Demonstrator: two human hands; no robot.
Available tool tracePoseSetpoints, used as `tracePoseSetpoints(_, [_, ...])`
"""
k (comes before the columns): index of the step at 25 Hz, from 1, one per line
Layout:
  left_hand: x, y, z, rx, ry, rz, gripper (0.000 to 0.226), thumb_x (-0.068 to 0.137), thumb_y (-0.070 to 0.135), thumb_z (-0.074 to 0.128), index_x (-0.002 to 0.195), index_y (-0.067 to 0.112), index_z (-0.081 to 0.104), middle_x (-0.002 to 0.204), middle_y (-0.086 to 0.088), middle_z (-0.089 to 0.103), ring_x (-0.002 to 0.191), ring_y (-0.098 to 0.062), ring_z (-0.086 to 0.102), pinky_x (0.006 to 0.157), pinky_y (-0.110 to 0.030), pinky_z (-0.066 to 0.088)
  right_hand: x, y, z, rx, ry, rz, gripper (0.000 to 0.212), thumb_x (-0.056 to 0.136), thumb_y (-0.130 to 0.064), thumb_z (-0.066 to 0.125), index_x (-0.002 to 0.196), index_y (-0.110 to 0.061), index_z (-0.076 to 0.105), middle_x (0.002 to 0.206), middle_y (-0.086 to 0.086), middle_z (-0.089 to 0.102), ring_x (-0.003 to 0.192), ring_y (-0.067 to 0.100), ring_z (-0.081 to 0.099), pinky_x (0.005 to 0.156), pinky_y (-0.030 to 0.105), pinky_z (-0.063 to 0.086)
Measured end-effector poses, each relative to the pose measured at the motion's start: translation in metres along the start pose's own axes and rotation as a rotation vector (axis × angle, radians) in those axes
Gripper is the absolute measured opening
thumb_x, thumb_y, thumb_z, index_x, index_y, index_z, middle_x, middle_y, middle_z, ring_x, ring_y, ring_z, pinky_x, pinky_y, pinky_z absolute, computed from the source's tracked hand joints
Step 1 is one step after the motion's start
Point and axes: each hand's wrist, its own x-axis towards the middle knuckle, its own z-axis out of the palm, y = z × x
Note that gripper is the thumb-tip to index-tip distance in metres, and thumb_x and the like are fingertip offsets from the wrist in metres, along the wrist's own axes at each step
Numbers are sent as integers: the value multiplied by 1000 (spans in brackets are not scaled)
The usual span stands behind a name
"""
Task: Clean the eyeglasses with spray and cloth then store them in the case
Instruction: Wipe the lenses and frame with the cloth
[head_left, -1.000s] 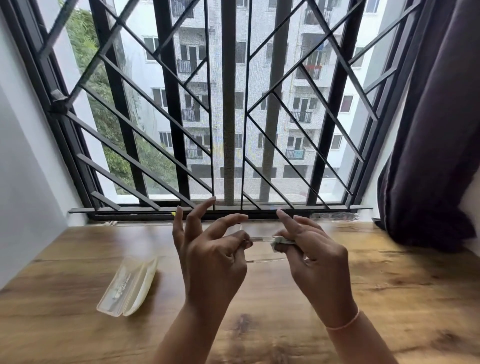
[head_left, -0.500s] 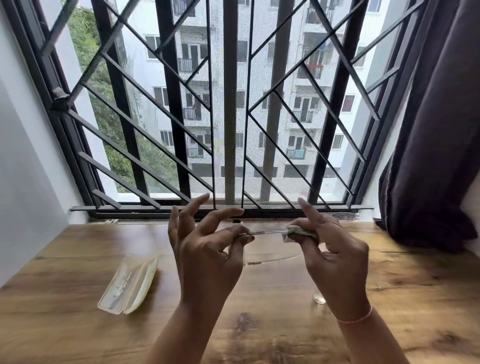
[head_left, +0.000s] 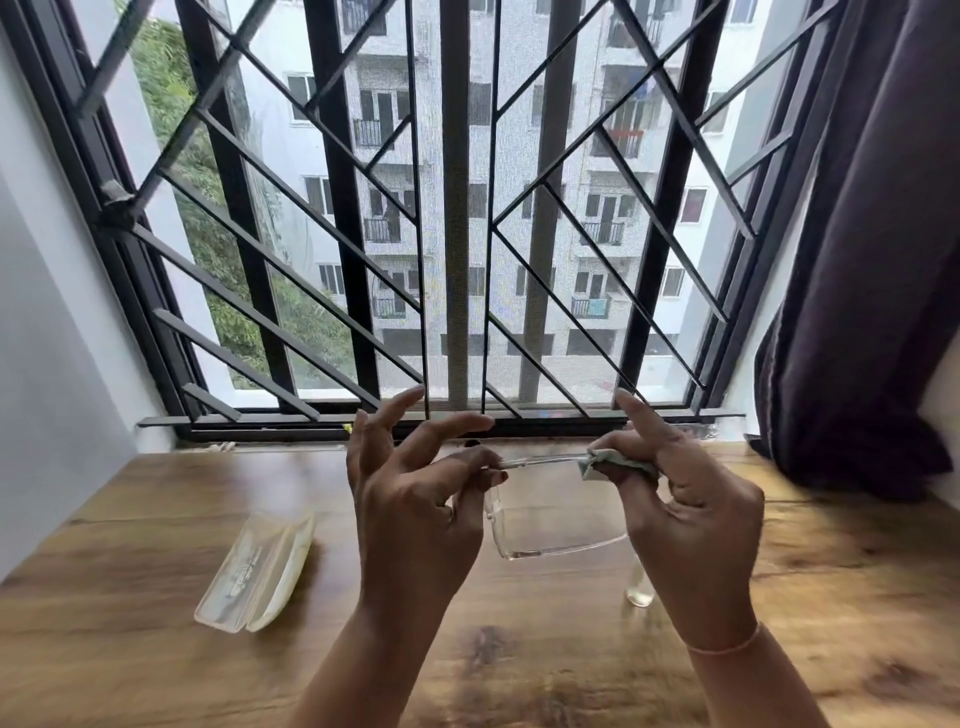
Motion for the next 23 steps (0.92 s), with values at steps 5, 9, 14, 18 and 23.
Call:
tracePoseSetpoints(5, [-2, 14, 3, 31, -11, 65, 8, 70, 19, 69, 66, 24, 74, 99, 20, 63, 117, -23, 46, 89, -62, 37, -9, -12, 18, -62, -126, -204, 45, 67, 16, 67, 109, 1, 65, 78, 0, 72, 79, 12, 64, 85, 23, 51])
tracePoseSetpoints(9, [0, 6, -4, 77, 43, 41, 8, 69, 20, 68, 66, 25, 74, 99, 18, 63, 115, -23, 46, 88, -62, 37, -2, -2, 9, -59, -109, -215, 46, 66, 13, 72, 109, 0, 65, 82, -7, 70, 78, 9, 64, 85, 24, 52])
tracePoseSetpoints(14, [4, 2, -5, 75, 85, -4, 9, 67, 16, 68, 66, 22, 75, 95, 15, 65, 113, -23, 46, 87, -61, 38, 6, 10, -4, -31, -53, -92, 58, 66, 19, 67, 118, -5, 60, 79, -3, 71, 79, 15, 69, 80, 30, 56])
tracePoseSetpoints(18, [0, 11, 3, 53, 58, 32, 11, 70, 16, 66, 67, 22, 75, 94, 12, 68, 113, -24, 46, 87, -63, 39, -5, -3, 17, -87, -144, -231, 56, 64, 20, 68, 116, 0, 60, 75, 1, 72, 84, 10, 64, 88, 32, 53])
tracePoseSetpoints(23, [-2, 13, 0, 48, 62, 35, 10, 70, 15, 68, 66, 22, 75, 96, 14, 65, 112, -25, 48, 87, -62, 38, -7, -11, 24, -30, -168, -320, 49, 70, 9, 71, 116, 0, 58, 79, -2, 73, 81, 9, 63, 88, 29, 51])
